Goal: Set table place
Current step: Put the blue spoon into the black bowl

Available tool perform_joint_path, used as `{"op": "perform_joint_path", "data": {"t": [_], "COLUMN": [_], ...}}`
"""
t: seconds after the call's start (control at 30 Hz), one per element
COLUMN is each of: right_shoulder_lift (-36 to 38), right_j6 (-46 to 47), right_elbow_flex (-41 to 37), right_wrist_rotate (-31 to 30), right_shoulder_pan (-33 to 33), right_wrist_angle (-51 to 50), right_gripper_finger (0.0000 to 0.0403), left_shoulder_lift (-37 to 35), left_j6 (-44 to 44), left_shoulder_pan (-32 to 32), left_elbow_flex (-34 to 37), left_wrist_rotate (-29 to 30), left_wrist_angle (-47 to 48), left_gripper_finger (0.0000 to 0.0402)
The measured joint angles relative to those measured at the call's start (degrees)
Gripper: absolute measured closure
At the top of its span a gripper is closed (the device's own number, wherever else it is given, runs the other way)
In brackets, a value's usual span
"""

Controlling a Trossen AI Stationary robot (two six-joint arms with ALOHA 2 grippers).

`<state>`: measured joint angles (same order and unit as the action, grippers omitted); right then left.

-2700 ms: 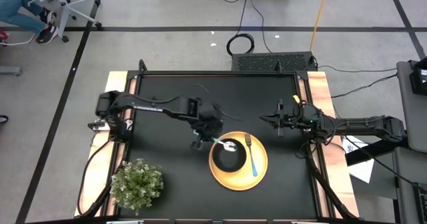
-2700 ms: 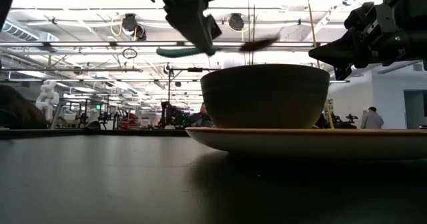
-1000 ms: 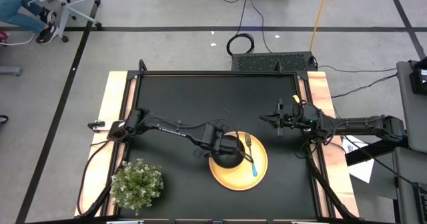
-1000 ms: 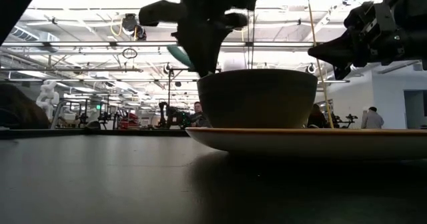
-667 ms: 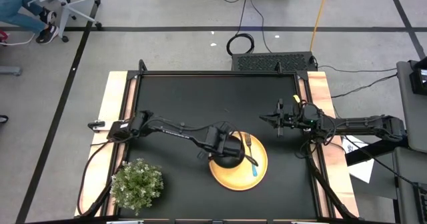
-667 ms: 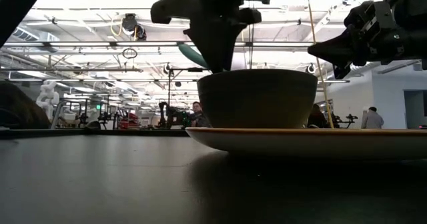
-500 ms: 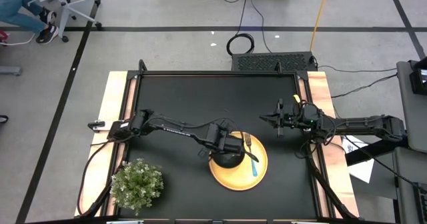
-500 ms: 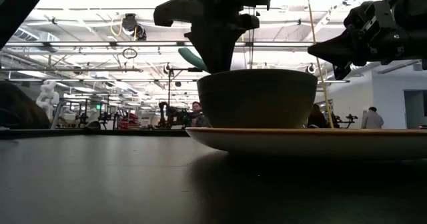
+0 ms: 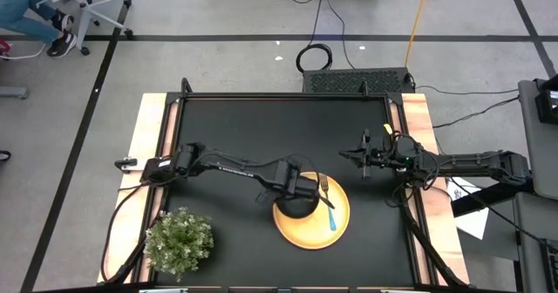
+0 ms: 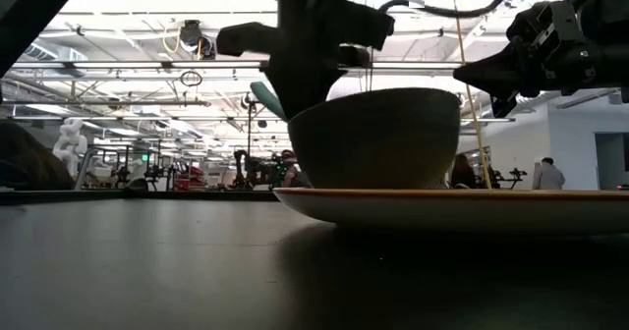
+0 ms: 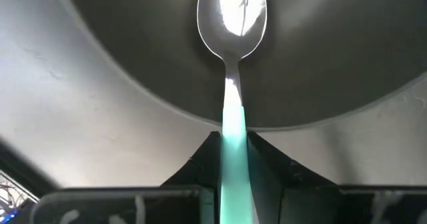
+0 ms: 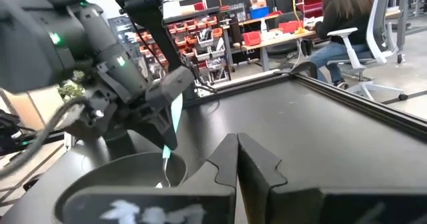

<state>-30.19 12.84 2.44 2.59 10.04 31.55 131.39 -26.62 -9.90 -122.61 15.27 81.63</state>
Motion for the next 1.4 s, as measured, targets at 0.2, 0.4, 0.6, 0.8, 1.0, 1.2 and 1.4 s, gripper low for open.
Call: {"op": "perform_joint_path", "data": {"t": [0.2, 0.4, 0.6, 0.8, 1.0, 1.2, 1.4], "right_shoulder_lift": [-0.23, -0.27, -0.27, -0.27, -0.27, -0.27, -0.27], "right_j6": [0.22, 0.22, 0.22, 0.22, 0.22, 0.22, 0.22], "right_elbow_flex": [0.0, 0.0, 0.0, 0.01, 0.02, 0.02, 0.0], "right_wrist_rotate": [0.0, 0.0, 0.0, 0.0, 0.0, 0.0, 0.0], "right_shoulder_pan": [0.0, 0.0, 0.0, 0.0, 0.0, 0.0, 0.0], "right_wrist_angle": [-0.01, -0.02, -0.02, -0.02, -0.02, -0.02, -0.02], "right_gripper_finger": [0.0403, 0.0403, 0.0403, 0.0403, 0.0403, 0.0403, 0.0403], "left_shoulder_lift": [0.57, 0.57, 0.57, 0.57, 0.57, 0.57, 0.57], "left_j6": [-0.01, -0.58, -2.01, -4.07, -5.28, -6.13, -6.68], "left_shoulder_pan": [-0.51, -1.39, -2.53, -3.46, -3.35, -3.37, -3.57], "left_elbow_flex": [0.27, 0.27, 0.29, 0.29, 0.29, 0.29, 0.29], "left_wrist_rotate": [1.91, 4.37, 5.53, 6.27, 8.73, 12.07, 11.37], "left_wrist_angle": [0.11, -0.25, -0.85, -2.22, -2.93, -3.4, -3.85], "left_gripper_finger": [0.0354, 0.0354, 0.0354, 0.0354, 0.0354, 0.0354, 0.0354]}}
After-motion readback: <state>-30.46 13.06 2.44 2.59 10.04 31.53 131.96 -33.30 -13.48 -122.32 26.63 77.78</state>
